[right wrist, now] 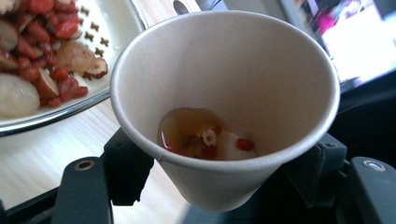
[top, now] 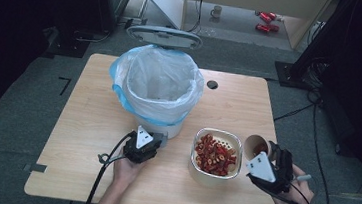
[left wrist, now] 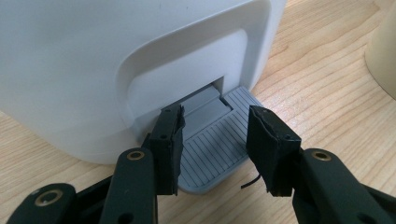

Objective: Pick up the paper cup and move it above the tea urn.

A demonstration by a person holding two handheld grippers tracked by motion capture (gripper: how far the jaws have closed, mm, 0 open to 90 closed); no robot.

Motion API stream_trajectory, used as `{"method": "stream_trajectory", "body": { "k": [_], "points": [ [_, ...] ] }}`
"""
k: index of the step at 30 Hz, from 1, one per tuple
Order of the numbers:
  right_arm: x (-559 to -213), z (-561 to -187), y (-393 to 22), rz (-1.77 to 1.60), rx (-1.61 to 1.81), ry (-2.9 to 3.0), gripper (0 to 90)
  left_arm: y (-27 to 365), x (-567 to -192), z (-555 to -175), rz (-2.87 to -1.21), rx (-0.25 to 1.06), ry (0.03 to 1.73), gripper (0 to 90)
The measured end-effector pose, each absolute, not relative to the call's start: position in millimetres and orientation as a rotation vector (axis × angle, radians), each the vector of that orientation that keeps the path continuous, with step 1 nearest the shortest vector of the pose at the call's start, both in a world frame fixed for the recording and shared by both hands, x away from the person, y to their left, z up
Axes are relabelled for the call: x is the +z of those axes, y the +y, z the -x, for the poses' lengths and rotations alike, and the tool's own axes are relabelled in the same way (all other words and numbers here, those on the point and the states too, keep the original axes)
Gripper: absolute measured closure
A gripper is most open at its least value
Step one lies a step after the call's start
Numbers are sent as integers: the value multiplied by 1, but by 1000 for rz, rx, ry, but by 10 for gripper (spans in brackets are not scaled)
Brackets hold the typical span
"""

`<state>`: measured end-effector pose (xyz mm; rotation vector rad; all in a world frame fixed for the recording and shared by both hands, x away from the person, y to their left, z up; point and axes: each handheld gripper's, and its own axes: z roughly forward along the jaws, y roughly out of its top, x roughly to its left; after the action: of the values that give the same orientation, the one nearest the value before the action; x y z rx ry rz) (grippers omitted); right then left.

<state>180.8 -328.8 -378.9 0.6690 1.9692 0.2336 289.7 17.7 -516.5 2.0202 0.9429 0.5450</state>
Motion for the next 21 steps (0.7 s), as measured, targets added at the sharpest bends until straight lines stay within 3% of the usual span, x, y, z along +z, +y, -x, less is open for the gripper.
{"method": "stream_trajectory", "body": {
  "k": [11,21],
  "points": [
    [-387,-181,-286,140,-404,1819,340,18,-517,-290,-2018,546,943,567],
    [-392,-182,-279,343,-542,1734,365,17,-517,-289,-2018,554,943,573]
  ]
}}
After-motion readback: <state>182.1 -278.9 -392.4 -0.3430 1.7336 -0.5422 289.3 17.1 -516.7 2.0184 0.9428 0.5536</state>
